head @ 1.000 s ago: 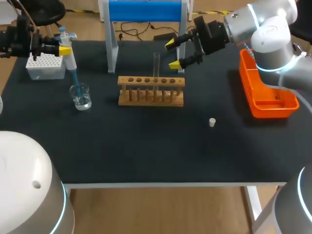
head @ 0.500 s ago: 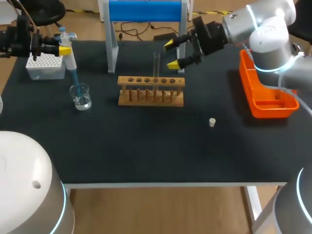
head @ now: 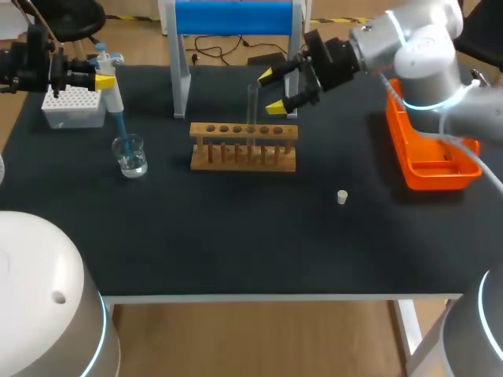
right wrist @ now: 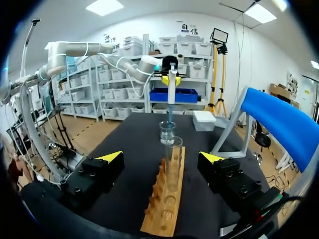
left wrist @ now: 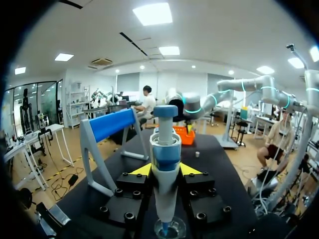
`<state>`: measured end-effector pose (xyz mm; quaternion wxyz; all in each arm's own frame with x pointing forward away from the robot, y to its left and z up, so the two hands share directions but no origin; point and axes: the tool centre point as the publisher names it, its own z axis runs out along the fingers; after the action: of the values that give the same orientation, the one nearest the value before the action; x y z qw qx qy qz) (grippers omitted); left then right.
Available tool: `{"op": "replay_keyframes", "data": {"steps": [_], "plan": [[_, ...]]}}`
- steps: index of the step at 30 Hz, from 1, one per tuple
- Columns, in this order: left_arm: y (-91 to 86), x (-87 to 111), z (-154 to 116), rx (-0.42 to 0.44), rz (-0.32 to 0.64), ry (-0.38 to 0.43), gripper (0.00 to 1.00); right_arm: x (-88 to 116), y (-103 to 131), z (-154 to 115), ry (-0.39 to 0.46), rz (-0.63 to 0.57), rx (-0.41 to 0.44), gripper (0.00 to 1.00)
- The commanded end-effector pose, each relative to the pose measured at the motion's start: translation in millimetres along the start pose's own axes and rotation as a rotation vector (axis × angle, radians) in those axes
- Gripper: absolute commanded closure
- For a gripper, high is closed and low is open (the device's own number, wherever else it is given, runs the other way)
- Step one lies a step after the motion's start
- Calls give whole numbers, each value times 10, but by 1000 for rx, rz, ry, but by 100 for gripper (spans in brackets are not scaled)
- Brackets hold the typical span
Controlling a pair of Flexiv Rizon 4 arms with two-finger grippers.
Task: Invert the test tube, pick up the pipette, mount the tip to pipette, aspirate from beaker and dispense into the tube, eject the tip, return the pipette, and cap with the stopper.
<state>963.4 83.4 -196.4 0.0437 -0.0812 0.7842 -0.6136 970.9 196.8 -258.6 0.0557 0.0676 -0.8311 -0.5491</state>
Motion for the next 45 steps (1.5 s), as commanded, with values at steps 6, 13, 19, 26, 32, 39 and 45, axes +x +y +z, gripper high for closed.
{"op": "replay_keyframes", "data": {"steps": [6,13,19,26,32,39,45], "plan": [[-6,0,-1,-1,0,0,100,-135,-59,196,82,-10,58,0],[-6,0,-1,-1,0,0,100,-197,-122,339,92,-13,87,0],[-6,0,-1,-1,0,0,100,-218,-152,411,91,-17,105,0],[-6,0,-1,-1,0,0,100,-258,-185,480,94,-22,119,0],[-6,0,-1,-1,0,0,100,-281,-213,559,107,-28,141,0],[-6,0,-1,-1,0,0,100,-305,-241,584,93,-9,152,0],[-6,0,-1,-1,0,0,100,-314,-254,608,88,-9,153,0]]}}
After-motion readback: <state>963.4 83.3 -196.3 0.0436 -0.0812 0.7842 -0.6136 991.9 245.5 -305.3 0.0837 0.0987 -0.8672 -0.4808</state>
